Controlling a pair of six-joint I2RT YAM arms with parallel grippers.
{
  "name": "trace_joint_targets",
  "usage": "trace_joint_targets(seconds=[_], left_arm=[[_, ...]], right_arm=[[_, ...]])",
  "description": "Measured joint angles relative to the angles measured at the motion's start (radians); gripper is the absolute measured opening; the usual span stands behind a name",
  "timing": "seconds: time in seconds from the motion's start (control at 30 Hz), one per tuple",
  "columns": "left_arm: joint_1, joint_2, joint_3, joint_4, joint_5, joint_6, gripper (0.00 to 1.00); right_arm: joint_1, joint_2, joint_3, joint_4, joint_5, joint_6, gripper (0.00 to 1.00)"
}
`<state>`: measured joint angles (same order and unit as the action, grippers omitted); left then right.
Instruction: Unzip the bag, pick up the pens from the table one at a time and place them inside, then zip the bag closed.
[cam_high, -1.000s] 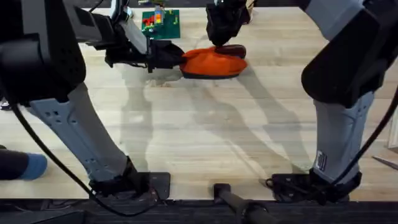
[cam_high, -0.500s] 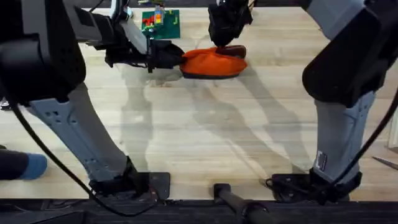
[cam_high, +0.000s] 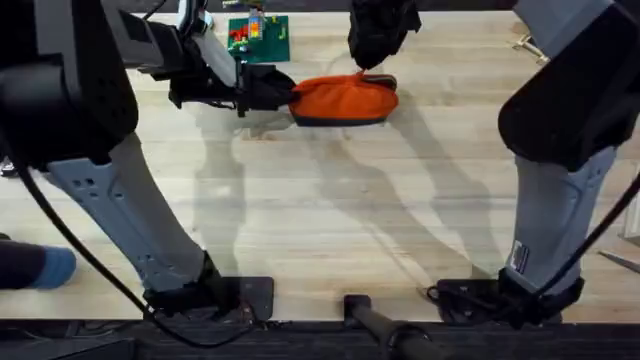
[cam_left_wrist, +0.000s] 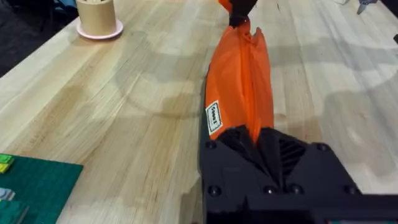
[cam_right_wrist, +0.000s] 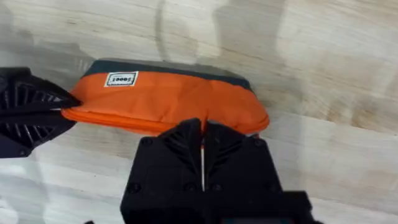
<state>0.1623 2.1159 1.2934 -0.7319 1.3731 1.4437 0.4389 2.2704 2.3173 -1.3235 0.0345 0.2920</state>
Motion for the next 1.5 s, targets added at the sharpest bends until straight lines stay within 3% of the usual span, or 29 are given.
trace_joint_targets(seconds=[1.27,1.5], left_arm=[[0.001,0.0,0.0,-0.001,0.0,0.0,0.042],[0.0,0.0,0.0,-0.001,0.0,0.0,0.042]], right_arm=[[-0.048,-0.006,-0.044,-0.018,-0.013,0.019,0.035],[-0.068,-0.082,-0.198,0.065,-0.025,0.02,0.035]])
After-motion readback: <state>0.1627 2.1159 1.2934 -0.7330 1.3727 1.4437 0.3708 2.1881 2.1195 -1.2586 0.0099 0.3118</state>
